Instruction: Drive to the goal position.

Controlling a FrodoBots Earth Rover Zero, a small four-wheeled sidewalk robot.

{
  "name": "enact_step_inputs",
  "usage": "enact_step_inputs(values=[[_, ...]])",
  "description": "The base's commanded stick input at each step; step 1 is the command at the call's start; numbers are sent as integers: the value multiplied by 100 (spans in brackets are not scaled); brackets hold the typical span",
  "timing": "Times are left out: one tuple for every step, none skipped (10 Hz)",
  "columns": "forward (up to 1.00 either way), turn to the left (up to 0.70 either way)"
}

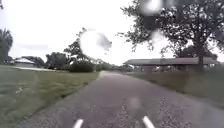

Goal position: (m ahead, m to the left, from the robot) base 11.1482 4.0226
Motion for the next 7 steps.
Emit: enact_step_inputs(values=[[70,0],[70,0],[70,0],[70,0],[70,0],[70,0],[70,0]])
